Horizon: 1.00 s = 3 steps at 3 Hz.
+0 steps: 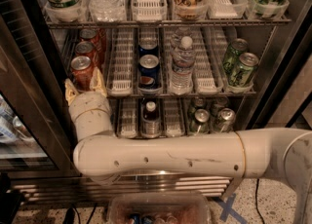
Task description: Pick coke can from middle shelf of fridge
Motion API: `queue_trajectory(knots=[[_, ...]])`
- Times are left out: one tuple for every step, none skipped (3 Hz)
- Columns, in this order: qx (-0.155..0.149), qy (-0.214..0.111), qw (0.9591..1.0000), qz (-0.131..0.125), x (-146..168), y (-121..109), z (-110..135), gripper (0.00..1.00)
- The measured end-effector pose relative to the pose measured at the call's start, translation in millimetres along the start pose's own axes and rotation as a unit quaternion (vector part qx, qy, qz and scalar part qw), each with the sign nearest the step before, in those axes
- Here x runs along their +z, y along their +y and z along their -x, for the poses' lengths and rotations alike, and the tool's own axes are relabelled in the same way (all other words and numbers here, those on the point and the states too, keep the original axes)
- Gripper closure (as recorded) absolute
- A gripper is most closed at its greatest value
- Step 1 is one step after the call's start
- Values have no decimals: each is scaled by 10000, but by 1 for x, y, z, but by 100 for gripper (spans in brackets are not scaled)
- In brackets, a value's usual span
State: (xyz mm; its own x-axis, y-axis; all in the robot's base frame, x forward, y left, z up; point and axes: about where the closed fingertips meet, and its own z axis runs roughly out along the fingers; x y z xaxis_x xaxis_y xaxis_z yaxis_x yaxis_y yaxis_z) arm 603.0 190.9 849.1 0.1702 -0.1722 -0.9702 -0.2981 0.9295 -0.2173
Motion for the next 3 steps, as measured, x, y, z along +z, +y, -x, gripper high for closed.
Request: queue_trajectory(knots=[[-18,-3,10000,-35,3,-1,-1,37],[-68,-21,9999,-158,12,-7,-4,38],[-75,9,9998,-169,13,-7,-6,37]])
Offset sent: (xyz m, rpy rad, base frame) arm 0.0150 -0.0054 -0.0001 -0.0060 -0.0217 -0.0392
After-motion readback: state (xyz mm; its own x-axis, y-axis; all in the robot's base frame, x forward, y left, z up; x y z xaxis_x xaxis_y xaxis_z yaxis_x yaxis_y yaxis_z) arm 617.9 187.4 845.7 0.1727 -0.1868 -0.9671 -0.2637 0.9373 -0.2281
